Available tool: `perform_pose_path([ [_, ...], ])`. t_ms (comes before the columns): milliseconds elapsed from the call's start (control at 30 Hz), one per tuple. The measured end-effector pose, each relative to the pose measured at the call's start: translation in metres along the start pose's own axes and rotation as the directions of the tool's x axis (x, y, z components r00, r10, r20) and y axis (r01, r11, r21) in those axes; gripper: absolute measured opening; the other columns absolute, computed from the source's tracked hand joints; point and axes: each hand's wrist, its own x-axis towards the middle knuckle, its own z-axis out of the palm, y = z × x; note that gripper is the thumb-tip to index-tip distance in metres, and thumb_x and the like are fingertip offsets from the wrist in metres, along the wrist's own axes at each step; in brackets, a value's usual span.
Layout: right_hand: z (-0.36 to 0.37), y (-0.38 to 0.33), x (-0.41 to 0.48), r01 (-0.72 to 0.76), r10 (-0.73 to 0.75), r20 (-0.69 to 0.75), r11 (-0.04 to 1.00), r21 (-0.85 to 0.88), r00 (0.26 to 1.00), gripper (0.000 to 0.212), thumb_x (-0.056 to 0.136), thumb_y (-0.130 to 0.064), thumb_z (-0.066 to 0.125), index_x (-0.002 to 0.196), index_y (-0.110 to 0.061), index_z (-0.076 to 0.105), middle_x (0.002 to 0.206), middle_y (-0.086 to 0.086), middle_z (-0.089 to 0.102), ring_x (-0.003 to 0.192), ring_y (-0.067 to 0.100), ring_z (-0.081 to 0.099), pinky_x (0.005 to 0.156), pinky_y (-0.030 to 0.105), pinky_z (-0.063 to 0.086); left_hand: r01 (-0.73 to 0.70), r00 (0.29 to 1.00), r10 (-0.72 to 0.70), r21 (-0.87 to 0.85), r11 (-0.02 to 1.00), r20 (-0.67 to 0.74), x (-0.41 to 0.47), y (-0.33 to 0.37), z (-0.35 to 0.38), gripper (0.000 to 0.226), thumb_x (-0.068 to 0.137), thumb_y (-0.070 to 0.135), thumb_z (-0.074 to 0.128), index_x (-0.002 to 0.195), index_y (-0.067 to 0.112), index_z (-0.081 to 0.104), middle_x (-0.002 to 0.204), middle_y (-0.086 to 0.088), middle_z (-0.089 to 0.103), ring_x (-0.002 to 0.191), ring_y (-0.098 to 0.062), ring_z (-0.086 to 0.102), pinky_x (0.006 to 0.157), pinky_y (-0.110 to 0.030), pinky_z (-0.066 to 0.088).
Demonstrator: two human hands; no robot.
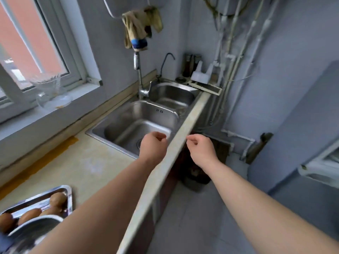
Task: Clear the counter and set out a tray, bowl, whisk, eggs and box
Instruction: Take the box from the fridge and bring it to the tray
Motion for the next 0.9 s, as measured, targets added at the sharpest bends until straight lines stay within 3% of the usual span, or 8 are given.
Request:
perform_pose_path([
  [100, -0.062, 0.032, -0.003, -0.055, 0.057, -0.086, 0.998, 0.023, 0.995, 0.029, 0.095, -0.014, 0.051, 0.120, -0.007, 0.064, 0.118, 0.007, 0.067, 0.110, 0.018, 0.061, 0.087, 0.019, 0.040, -0.042, 0.997, 0.041, 0.007, 0.999, 0.070, -0.018, 0.036, 0.057, 0.025, 0.086, 0.014, 0.055, 0.106, 0.011, 0.071, 0.095, -0.004, 0.073, 0.076, -0.017, 0.064, 0.063, -0.018, 0.042],
  [233, -0.145, 0.085, -0.005, -0.092, 0.093, -0.196, 0.996, 0.015, 0.976, 0.027, 0.094, -0.012, 0.053, 0.116, -0.006, 0.065, 0.115, 0.009, 0.068, 0.108, 0.022, 0.063, 0.089, 0.023, 0.043, -0.115, 0.979, 0.115, -0.009, 0.993, 0.170, -0.049, 0.082, 0.139, 0.026, 0.086, 0.016, 0.056, 0.107, 0.012, 0.070, 0.091, -0.006, 0.071, 0.074, -0.024, 0.065, 0.068, -0.027, 0.050],
  [300, -0.180, 0.108, -0.007, -0.112, 0.112, -0.236, 0.994, 0.015, 0.965, 0.026, 0.093, -0.011, 0.054, 0.115, -0.005, 0.066, 0.114, 0.010, 0.069, 0.105, 0.022, 0.064, 0.083, 0.019, 0.042, -0.131, 0.967, 0.132, -0.019, 0.991, 0.218, -0.064, 0.100, 0.174, 0.026, 0.088, 0.017, 0.056, 0.109, 0.012, 0.068, 0.092, -0.006, 0.070, 0.071, -0.020, 0.062, 0.065, -0.025, 0.047],
  [433, -0.266, 0.170, -0.020, -0.178, 0.170, -0.309, 0.984, 0.003, 0.936, 0.027, 0.093, -0.013, 0.054, 0.116, -0.006, 0.066, 0.114, 0.010, 0.070, 0.106, 0.023, 0.064, 0.081, 0.018, 0.040, -0.180, 0.935, 0.179, -0.024, 0.983, 0.306, -0.101, 0.139, 0.258, 0.027, 0.090, 0.015, 0.054, 0.112, 0.010, 0.068, 0.101, -0.007, 0.070, 0.089, -0.021, 0.064, 0.076, -0.023, 0.046],
  [600, -0.357, 0.238, -0.038, -0.251, 0.227, -0.409, 0.968, -0.005, 0.884, 0.027, 0.093, -0.012, 0.054, 0.115, -0.005, 0.067, 0.115, 0.012, 0.069, 0.108, 0.026, 0.063, 0.082, 0.018, 0.039, -0.186, 0.890, 0.185, -0.040, 0.982, 0.417, -0.142, 0.177, 0.353, 0.024, 0.090, 0.014, 0.052, 0.107, 0.011, 0.068, 0.099, -0.009, 0.070, 0.088, -0.031, 0.066, 0.072, -0.029, 0.050],
  [700, -0.403, 0.277, -0.047, -0.301, 0.283, -0.450, 0.953, 0.032, 0.847, 0.026, 0.093, -0.014, 0.054, 0.114, -0.007, 0.067, 0.115, 0.010, 0.069, 0.108, 0.025, 0.062, 0.086, 0.023, 0.043, -0.211, 0.855, 0.213, -0.058, 0.976, 0.474, -0.167, 0.198, 0.405, 0.021, 0.090, 0.013, 0.051, 0.105, 0.014, 0.067, 0.096, -0.003, 0.068, 0.076, -0.018, 0.062, 0.059, -0.019, 0.046],
  [800, -0.435, 0.308, -0.050, -0.336, 0.323, -0.477, 0.940, 0.060, 0.817, 0.029, 0.094, -0.017, 0.053, 0.119, -0.008, 0.065, 0.122, 0.008, 0.066, 0.112, 0.023, 0.061, 0.087, 0.021, 0.042, -0.223, 0.811, 0.230, -0.079, 0.972, 0.538, -0.183, 0.215, 0.441, 0.029, 0.091, 0.012, 0.050, 0.114, 0.009, 0.066, 0.106, -0.006, 0.069, 0.084, -0.023, 0.062, 0.066, -0.022, 0.044],
  [900, -0.460, 0.332, -0.051, -0.363, 0.353, -0.500, 0.928, 0.083, 0.791, 0.031, 0.094, -0.018, 0.053, 0.122, -0.009, 0.063, 0.124, 0.006, 0.064, 0.112, 0.022, 0.060, 0.083, 0.020, 0.040, -0.230, 0.775, 0.239, -0.091, 0.969, 0.585, -0.190, 0.226, 0.474, 0.029, 0.091, 0.011, 0.049, 0.115, 0.009, 0.066, 0.108, -0.007, 0.069, 0.082, -0.024, 0.061, 0.061, -0.021, 0.043],
])
